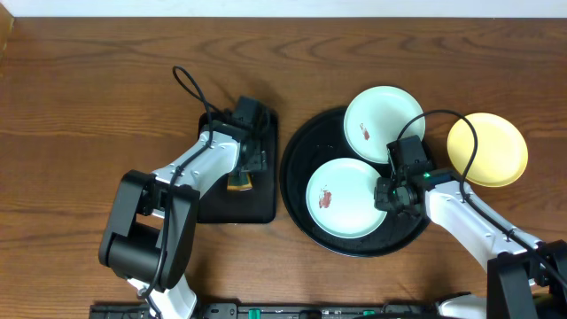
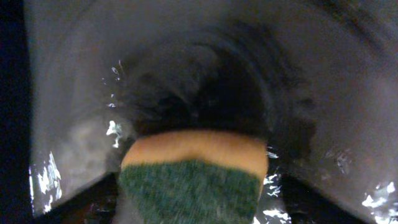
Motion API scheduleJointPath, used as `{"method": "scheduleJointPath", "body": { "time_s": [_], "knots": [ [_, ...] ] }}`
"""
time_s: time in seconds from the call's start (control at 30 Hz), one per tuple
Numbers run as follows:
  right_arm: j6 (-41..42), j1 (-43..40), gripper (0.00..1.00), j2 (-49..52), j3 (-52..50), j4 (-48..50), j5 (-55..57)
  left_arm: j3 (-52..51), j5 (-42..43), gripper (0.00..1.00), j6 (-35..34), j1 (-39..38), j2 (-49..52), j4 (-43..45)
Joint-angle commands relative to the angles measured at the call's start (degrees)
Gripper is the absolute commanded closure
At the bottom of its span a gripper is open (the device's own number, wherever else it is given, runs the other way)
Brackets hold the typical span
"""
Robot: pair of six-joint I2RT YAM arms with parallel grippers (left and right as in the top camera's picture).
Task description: Clean dirty plates on tray and stack at the side
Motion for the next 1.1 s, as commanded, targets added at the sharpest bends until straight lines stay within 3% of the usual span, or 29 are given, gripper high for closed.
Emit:
{"method": "scheduleJointPath", "body": {
  "time_s": [0.0,0.13,0.17,0.23,0.27,0.3,0.33,0.37,0.4,0.43,0.6,0.63,0.67,0.7,0.73,0.77,0.8,0.83,0.87,1.07],
  "knots": [
    [0.02,-0.17,0.86,0.28,-0.59,0.13,0.94,-0.7,-0.61,0.1,0.83,0.04,-0.48,1.55],
    [0.02,-0.17,0.85,0.28,-0.59,0.13,0.94,-0.72,-0.76,0.22,0.81,0.04,-0.48,4.31],
    [0.02,-0.17,0.85,0.28,-0.59,0.13,0.94,-0.72,-0.76,0.3,0.81,0.04,-0.48,4.57],
    [0.02,-0.17,0.85,0.28,-0.59,0.09,0.94,-0.72,-0.76,0.67,0.81,0.04,-0.48,4.5],
    [0.02,-0.17,0.84,0.28,-0.59,0.11,0.94,-0.83,-0.76,0.77,0.83,0.04,-0.48,4.5],
    [0.02,-0.17,0.84,0.28,-0.59,0.11,0.94,-0.87,-0.76,0.81,0.83,0.04,-0.48,4.5],
    [0.02,-0.17,0.83,0.28,-0.59,0.11,0.94,-0.87,-0.79,0.81,0.98,0.04,-0.48,4.5],
    [0.02,-0.17,0.83,0.28,-0.59,0.13,0.94,-0.87,-0.79,0.64,1.42,0.04,-0.48,4.52],
    [0.02,-0.17,0.83,0.28,-0.59,0.13,0.94,-0.87,-0.79,0.35,1.46,0.04,-0.48,4.5],
    [0.02,-0.17,0.83,0.28,-0.59,0.13,0.94,-0.87,-0.79,0.18,1.46,0.04,-0.48,4.26],
    [0.02,-0.17,0.83,0.28,-0.59,0.11,0.94,0.09,-0.68,0.21,1.42,0.04,-0.76,-2.6],
    [0.02,-0.17,0.82,0.28,-0.59,0.11,0.94,0.15,-0.31,0.28,1.4,0.04,-0.76,-3.93],
    [0.02,-0.17,0.82,0.28,-0.59,0.13,0.94,0.15,0.5,0.42,1.38,0.02,-0.79,-4.9],
    [0.02,-0.17,0.82,0.28,-0.59,0.15,0.94,0.15,1.84,0.63,1.4,0.02,-0.76,-5.68],
    [0.02,-0.17,0.81,0.28,-0.59,0.15,0.94,0.11,2.95,0.71,1.4,0.02,-0.74,-6.25],
    [0.04,-0.17,0.81,0.28,-0.59,0.15,0.94,0.04,2.95,0.71,1.42,0.02,-0.74,-6.43],
    [0.02,-0.17,0.8,0.28,-0.59,0.15,0.94,0.04,2.8,0.62,1.44,0.04,-0.74,-6.45],
    [0.02,-0.17,0.8,0.28,-0.59,0.15,0.94,0.04,2.69,0.3,1.44,0.04,-0.74,-6.29],
    [0.04,-0.17,0.8,0.28,-0.59,0.15,0.94,0.04,2.69,0.16,1.44,0.09,-0.74,-6.27],
    [0.04,-0.17,0.79,0.28,-0.59,0.09,0.94,0.11,2.73,0.2,1.42,0.09,-0.98,-10.36]
  ]
}}
